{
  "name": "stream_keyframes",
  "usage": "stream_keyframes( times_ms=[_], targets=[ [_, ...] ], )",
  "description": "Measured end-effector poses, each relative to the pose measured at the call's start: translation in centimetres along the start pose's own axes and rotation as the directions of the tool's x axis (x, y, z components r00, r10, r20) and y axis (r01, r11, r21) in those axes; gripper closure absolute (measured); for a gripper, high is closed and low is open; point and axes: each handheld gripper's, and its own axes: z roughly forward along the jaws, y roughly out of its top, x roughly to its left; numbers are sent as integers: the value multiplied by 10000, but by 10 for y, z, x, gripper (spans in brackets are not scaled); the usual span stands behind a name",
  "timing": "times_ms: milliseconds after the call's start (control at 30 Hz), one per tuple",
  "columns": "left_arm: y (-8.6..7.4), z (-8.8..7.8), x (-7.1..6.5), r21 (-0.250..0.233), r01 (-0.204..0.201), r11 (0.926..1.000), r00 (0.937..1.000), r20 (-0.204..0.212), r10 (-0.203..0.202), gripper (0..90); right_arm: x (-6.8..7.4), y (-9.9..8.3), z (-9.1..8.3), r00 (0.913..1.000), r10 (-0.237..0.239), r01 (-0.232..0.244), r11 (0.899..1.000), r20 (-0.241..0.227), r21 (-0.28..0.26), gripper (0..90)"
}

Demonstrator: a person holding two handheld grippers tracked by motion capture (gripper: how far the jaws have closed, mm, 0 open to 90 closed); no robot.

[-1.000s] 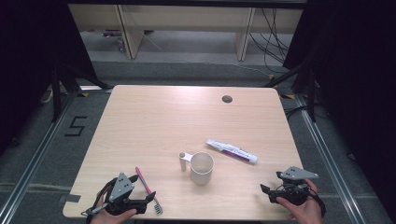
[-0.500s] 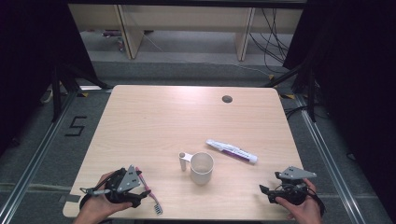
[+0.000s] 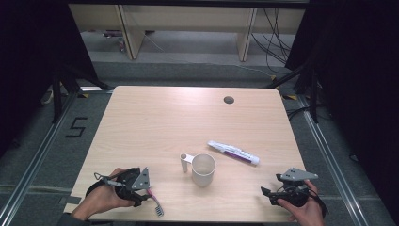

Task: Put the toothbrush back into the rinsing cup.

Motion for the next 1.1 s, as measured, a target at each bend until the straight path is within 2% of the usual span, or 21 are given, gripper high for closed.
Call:
stream_keyframes(
  times_ms=[67, 133, 167, 267, 300, 333, 400, 433, 500, 600, 633, 667, 733, 767, 800, 833, 900, 933, 967, 1100],
  targets=[
    [0, 0, 0, 53, -89, 9999, 10000, 35, 89, 422, 0, 0, 0, 10000, -9, 9, 10000, -27, 24, 201],
    [2, 1, 2, 225, -277, 9994, 9995, 139, 273, 423, 0, 0, 0, 10000, -33, 33, 10000, -31, 1, 201],
    [4, 3, 3, 453, -552, 9974, 9980, 341, 537, 434, 0, 0, 0, 10000, -10, 10, 10000, -32, 1, 202],
    [6, 4, 4, 635, -748, 9952, 9964, 436, 721, 438, 0, -1, 1, 10000, -29, 29, 10000, -24, 6, 202],
    [9, 6, 4, 788, -976, 9921, 9942, 528, 936, 441, 2, -1, 1, 9995, 248, -247, 9997, -169, 65, 202],
    [11, 6, 4, 838, -1053, 9909, 9934, 535, 1011, 440, 0, 0, 1, 10000, 45, -44, 10000, -70, 74, 203],
    [13, 6, 5, 829, -1114, 9903, 9925, 590, 1068, 442, 0, 0, 1, 9999, 35, -34, 10000, -147, 75, 204],
    [14, 7, 5, 900, -1209, 9886, 9911, 677, 1150, 455, 1, 0, 1, 9995, 180, -176, 9997, -262, 168, 204],
    [17, 11, 7, 1071, -1378, 9846, 9869, 985, 1274, 458, 0, 0, 1, 9999, 22, -21, 10000, -123, 67, 204],
    [17, 13, 9, 1259, -1493, 9807, 9847, 1093, 1359, 462, 0, 0, 1, 9999, 14, -13, 10000, -116, 57, 205],
    [17, 15, 10, 1310, -1480, 9803, 9838, 1211, 1324, 467, 2, -1, 0, 9992, 379, -376, 9992, -159, 152, 205],
    [17, 16, 10, 1366, -1442, 9801, 9831, 1326, 1262, 478, 0, -1, 1, 9999, 116, -115, 9999, -101, 50, 205],
    [17, 17, 10, 1412, -1537, 9780, 9817, 1341, 1349, 483, 0, -1, 1, 9999, 98, -98, 10000, -120, 10, 206],
    [16, 18, 10, 1456, -1449, 9787, 9819, 1432, 1241, 488, -1, -1, 1, 9999, 86, -86, 10000, -135, 18, 207],
    [16, 19, 11, 1568, -1334, 9786, 9816, 1569, 1087, 520, 0, -1, 0, 9995, 280, -278, 9995, -157, 122, 207],
    [16, 20, 11, 1586, -1303, 9787, 9811, 1632, 1042, 527, -1, -1, 1, 9998, 135, -134, 9999, -138, 58, 207],
    [17, 20, 12, 1569, -1235, 9799, 9811, 1677, 968, 547, 0, -1, 1, 9997, 208, -208, 9998, -156, 10, 207],
    [17, 20, 13, 1607, -1213, 9795, 9810, 1700, 936, 547, -1, 0, 1, 10000, -27, 26, 10000, -94, -22, 207],
    [16, 20, 13, 1640, -1140, 9799, 9814, 1720, 853, 571, 1, -1, 1, 9995, 262, -261, 9996, -170, 65, 208],
    [16, 20, 13, 1782, -1044, 9784, 9801, 1854, 708, 643, 1, -1, 1, 9995, 250, -249, 9997, -210, 45, 208]
  ],
)
